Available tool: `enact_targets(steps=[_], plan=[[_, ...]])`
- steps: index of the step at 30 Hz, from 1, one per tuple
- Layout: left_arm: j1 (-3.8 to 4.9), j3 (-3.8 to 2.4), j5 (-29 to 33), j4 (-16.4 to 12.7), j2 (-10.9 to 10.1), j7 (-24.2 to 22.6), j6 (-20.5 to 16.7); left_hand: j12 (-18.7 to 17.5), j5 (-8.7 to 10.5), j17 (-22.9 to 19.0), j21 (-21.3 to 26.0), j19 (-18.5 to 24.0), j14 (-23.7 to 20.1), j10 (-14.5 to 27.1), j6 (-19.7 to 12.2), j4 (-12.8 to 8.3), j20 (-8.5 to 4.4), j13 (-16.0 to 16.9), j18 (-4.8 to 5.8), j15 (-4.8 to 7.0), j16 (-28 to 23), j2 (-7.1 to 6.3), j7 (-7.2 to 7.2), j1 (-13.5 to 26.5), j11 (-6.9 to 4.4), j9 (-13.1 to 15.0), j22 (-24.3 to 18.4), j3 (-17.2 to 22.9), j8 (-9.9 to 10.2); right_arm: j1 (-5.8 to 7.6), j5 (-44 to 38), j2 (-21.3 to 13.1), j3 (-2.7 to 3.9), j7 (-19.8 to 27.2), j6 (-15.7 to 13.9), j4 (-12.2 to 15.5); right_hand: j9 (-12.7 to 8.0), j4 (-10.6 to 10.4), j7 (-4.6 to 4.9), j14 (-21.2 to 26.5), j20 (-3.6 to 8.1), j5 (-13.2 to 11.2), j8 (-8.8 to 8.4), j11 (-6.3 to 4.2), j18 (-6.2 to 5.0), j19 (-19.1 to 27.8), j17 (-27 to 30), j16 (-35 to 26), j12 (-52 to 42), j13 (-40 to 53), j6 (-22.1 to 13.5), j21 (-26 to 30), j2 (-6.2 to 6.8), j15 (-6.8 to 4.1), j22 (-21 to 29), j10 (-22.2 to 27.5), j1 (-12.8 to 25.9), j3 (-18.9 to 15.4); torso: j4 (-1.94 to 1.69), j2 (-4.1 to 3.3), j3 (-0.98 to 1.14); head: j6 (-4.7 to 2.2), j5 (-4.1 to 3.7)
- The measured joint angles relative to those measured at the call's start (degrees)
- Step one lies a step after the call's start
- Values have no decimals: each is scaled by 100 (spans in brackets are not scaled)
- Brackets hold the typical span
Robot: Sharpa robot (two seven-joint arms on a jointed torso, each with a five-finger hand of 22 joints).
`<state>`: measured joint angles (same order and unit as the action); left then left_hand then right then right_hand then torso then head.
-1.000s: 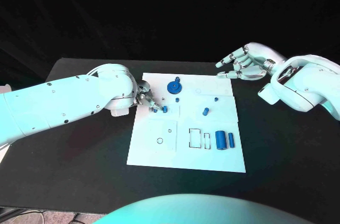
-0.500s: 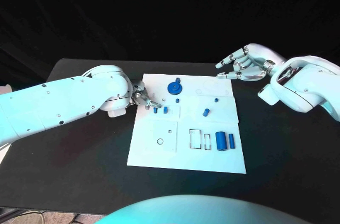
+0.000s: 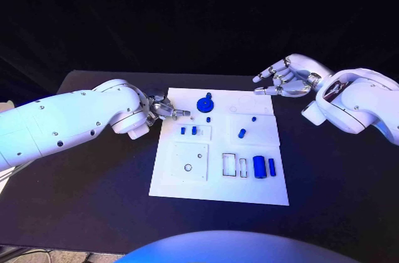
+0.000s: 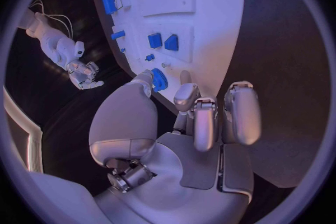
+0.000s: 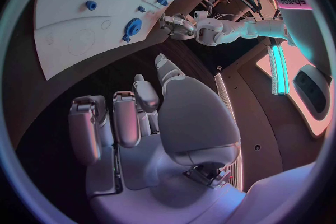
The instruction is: Assemble the parts on the task board
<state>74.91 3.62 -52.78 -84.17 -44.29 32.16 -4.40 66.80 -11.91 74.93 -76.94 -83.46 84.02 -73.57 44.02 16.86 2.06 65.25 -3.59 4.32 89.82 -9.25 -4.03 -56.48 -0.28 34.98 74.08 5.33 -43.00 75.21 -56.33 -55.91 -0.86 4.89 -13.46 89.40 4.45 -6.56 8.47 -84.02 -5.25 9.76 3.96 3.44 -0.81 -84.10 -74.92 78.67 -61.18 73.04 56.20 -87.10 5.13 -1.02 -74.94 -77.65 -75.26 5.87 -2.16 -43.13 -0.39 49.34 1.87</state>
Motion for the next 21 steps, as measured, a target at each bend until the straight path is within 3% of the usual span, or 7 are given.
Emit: enact_targets(steps=[4, 7, 9, 10, 13, 16, 21], plan=[[-1, 0, 232, -18, -69, -329, -208, -773, -49, 0, 837, 365, 12, 639, -208, -1, 67, -824, -174, -83, -252, 140, -89, -240, 86, -139, -864, -102, 88, -22, 11, 11, 0, 2, 1, -11, 0, 0, 0, 0, 0, 0, 0, 0, 0, 0, 0, 0, 0, 0, 0, 0, 0, 0, 0, 0, 0, 0, 1, -1, 3, -16, 4], [-2, 1, 342, -37, -112, -606, -362, -1641, -85, 0, 1963, 898, -14, 1387, -413, -154, 147, -1659, -418, -168, -900, 243, -201, -879, 193, -309, -1997, 128, 231, -30, 20, 13, 0, 5, 2, -15, 0, 0, 0, 0, 0, 0, 0, 0, 0, 0, 1, 0, 0, 0, 0, 0, 0, 0, 1, 0, 0, 0, 1, -2, 5, -31, -2], [-5, 4, 377, -58, -128, -832, -447, -1995, -85, -303, 2871, 1334, -265, 1700, -510, -271, 208, -1959, -587, -273, -1467, 295, -297, -1350, 287, -466, -2864, 372, 364, -33, 24, 12, 0, 6, 2, -16, 0, 0, 0, 0, 0, 0, 0, 0, 0, 0, 1, 0, 0, 0, 0, 0, 0, 0, 1, 0, 0, 0, 0, -2, 5, -55, -18], [-8, 6, 377, -72, -130, -943, -478, -2227, -85, -639, 3264, 1512, -489, 1876, -557, -352, 254, -2160, -586, -318, -1827, 323, -343, -1652, 343, -585, -3206, 557, 462, -34, 25, 11, 0, 7, 2, -16, 0, 0, 0, 0, 0, 0, 0, 0, 0, 0, 1, 0, 0, 0, 0, 0, 0, 0, 1, 0, 0, 0, 1, -2, 5, -68, -24], [-35, 13, 295, -136, -122, -1356, -564, -2712, -75, -1378, 3691, 1687, -999, 2151, -598, -556, 336, -2604, -585, -394, -2584, 282, -390, -2232, 413, -869, -3521, 967, 726, -35, 28, 4, -1, 9, 1, -17, 0, 0, 0, 0, 0, 0, 0, 0, 0, 0, 1, -24, 10, -4, 0, 0, -25, 0, 1, 0, -25, 0, 1, -4, 5, -112, -53], [-95, 22, 51, -190, -88, -1761, -656, -3072, 43, -1753, 3949, 1705, -1215, 2104, -385, -670, 354, -3109, -585, -420, -2944, 83, -422, -2522, 443, -1263, -3703, 1310, 1070, -37, 30, 3, -1, 10, -2, -31, 0, 0, 0, 0, -2, 0, 0, 2, -51, 2, 143, -201, 241, -140, 0, 86, -32, 0, 1, 137, -32, 0, 1, -5, 2, -147, -83], [-204, 36, -698, -221, 46, -2401, -880, -3400, 261, -1669, 4046, 1427, -964, 1960, 172, -825, 333, -3731, -585, -393, -2755, -94, -386, -2699, 415, -1827, -3794, 1629, 1560, -38, 32, 0, -1, 14, -15, -65, 0, 0, 10, 0, -30, 25, 0, -1, -92, 115, 386, -449, 750, -477, -16, 189, -83, 0, 2, 374, -83, -33, 5, -3, -2, -199, -127]])
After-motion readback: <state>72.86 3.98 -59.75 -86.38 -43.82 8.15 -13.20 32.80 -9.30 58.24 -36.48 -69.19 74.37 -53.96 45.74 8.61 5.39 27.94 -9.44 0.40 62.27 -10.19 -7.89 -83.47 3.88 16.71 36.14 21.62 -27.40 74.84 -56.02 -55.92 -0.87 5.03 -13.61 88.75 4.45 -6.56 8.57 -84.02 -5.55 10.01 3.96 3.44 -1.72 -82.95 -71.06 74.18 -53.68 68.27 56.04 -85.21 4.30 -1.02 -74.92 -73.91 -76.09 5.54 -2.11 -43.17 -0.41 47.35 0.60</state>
